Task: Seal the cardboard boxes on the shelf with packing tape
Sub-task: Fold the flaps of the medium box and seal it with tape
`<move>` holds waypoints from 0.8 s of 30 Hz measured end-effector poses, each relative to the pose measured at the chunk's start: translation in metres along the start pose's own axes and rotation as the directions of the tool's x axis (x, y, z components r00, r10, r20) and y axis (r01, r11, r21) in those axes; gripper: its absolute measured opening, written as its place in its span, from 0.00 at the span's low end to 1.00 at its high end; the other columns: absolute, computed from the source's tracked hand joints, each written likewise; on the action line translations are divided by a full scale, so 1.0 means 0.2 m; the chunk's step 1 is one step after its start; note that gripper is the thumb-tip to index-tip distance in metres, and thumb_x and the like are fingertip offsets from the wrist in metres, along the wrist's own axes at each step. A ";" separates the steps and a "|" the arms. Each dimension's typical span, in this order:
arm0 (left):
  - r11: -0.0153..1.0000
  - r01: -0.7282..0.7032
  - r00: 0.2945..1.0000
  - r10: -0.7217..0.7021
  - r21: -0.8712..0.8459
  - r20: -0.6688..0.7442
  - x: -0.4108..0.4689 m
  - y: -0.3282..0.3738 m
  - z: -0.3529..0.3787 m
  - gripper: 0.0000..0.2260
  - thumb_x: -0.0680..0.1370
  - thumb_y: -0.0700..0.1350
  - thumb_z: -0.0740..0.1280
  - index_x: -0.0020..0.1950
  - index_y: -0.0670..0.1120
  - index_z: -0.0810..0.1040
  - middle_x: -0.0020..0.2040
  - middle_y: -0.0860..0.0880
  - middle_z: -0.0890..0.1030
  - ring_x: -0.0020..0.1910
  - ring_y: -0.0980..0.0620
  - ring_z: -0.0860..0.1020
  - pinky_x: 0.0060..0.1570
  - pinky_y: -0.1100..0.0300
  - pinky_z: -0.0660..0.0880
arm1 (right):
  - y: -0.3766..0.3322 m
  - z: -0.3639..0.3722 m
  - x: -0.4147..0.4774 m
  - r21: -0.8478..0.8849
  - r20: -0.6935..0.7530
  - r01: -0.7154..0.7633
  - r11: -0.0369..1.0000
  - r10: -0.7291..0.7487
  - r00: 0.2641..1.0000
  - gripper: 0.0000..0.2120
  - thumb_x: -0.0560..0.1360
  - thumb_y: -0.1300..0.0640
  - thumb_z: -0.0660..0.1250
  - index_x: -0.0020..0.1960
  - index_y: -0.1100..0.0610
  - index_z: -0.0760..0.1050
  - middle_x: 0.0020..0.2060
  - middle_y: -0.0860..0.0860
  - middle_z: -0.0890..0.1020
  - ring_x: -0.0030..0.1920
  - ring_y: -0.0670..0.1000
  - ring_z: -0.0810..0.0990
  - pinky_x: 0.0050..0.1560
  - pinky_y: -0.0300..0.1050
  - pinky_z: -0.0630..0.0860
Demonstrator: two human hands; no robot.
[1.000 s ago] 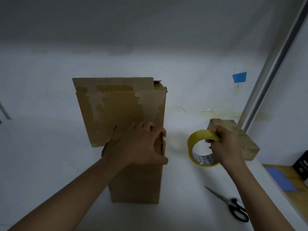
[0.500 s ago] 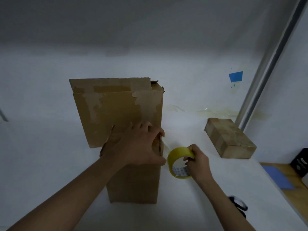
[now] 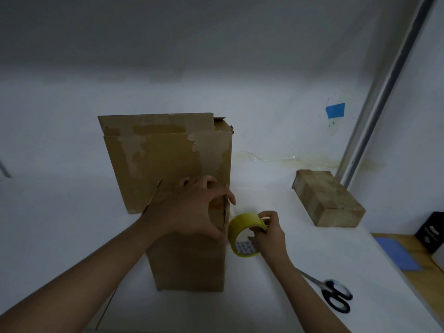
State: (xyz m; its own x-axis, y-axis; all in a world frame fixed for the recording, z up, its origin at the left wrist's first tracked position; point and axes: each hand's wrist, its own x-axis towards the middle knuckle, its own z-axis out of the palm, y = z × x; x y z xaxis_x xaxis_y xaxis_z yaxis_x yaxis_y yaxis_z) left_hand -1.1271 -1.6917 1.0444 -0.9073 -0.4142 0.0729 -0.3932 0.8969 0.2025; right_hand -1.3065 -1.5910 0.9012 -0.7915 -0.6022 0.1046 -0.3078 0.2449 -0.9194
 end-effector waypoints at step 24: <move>0.665 -0.114 0.920 -0.209 -0.738 -0.331 -0.16 -0.35 0.20 0.40 0.57 0.65 0.78 0.67 0.64 0.70 0.65 0.74 0.69 0.65 0.74 0.67 0.57 0.79 0.66 | -0.40 -0.10 0.03 -0.155 0.324 -0.173 0.973 0.215 0.921 0.19 0.75 0.37 0.62 0.55 0.50 0.74 0.55 0.54 0.81 0.52 0.56 0.80 0.56 0.53 0.77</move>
State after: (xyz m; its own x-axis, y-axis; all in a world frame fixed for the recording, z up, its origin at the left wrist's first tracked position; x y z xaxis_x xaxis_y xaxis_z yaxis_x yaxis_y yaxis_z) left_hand -1.0772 -1.7344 0.9894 -0.7029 -0.6203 0.3481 -0.0477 0.5294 0.8470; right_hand -1.2966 -1.5992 0.9825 -0.6239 -0.7485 -0.2245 -0.2446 0.4599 -0.8536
